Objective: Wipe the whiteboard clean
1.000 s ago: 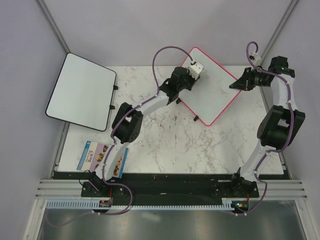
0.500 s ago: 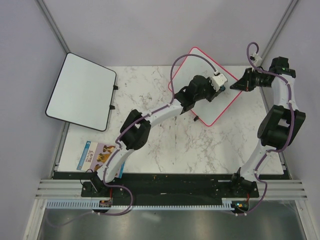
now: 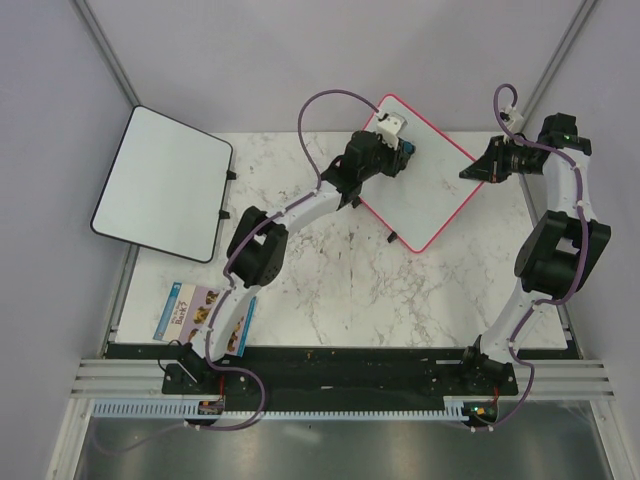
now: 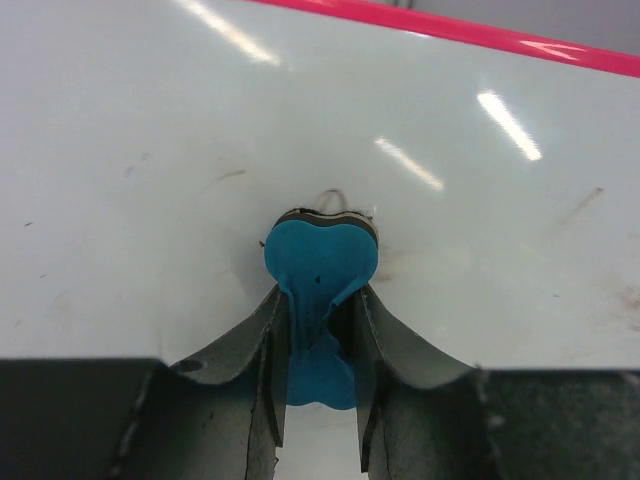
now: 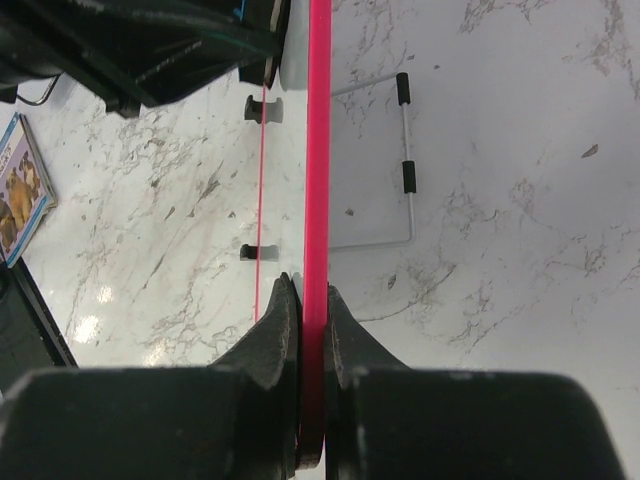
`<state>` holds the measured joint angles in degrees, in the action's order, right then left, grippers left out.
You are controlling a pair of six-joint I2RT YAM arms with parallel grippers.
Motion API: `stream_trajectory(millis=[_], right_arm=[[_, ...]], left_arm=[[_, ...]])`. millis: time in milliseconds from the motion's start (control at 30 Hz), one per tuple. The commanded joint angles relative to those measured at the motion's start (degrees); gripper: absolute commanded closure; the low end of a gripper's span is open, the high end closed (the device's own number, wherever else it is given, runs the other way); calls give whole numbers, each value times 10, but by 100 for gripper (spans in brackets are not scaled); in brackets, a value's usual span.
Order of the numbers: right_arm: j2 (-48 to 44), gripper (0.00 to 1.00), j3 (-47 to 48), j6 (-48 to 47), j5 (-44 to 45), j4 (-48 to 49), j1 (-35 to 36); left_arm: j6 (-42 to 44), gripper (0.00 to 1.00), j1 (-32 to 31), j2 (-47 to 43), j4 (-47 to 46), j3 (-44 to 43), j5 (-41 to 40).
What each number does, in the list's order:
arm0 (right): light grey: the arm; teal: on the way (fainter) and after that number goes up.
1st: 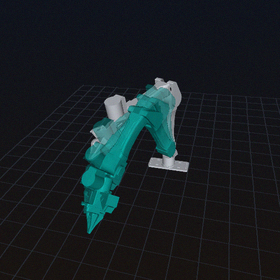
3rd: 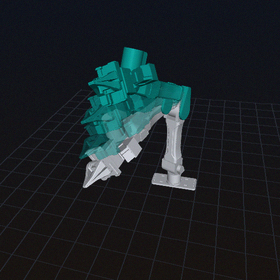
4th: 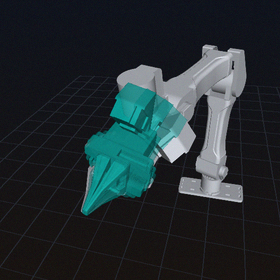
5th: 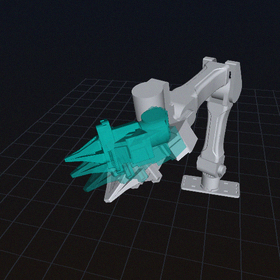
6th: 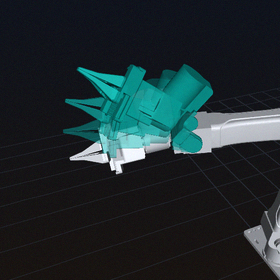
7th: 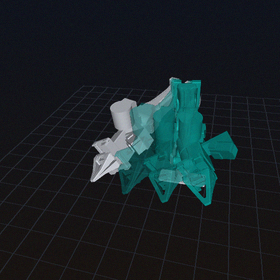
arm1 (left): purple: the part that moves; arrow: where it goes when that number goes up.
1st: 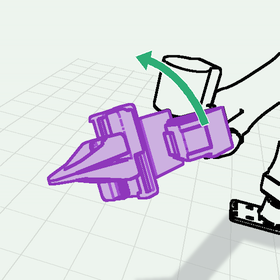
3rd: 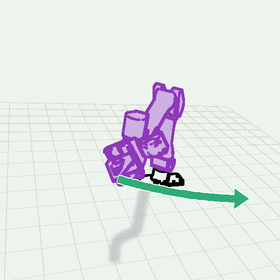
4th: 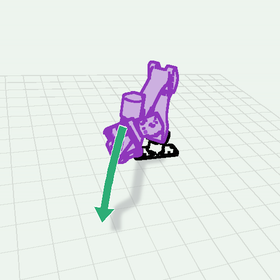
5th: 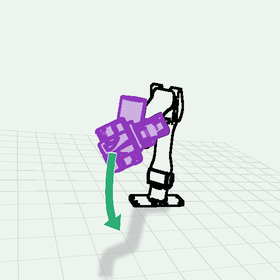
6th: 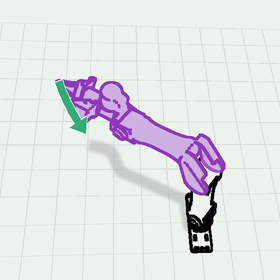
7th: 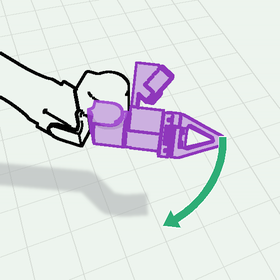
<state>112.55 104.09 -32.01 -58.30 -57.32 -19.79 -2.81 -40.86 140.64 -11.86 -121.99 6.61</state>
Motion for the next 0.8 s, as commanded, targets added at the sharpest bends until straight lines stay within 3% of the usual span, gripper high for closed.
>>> stream_trajectory(millis=[0, 233, 533, 767], right_arm=[[36, 100, -46, -188, 99, -153, 59], [32, 100, -46, -189, 94, -155, 59], [35, 100, -45, -191, 91, -157, 60], [34, 100, -46, -192, 89, -157, 60]], left_arm=[[-83, 98, 50, 19, 86, 23, -81], [-192, 98, 45, -10, 115, 66, -49], [-200, 98, -52, -3, 109, 82, -49], [-186, 98, -108, 15, 109, 48, -56]])
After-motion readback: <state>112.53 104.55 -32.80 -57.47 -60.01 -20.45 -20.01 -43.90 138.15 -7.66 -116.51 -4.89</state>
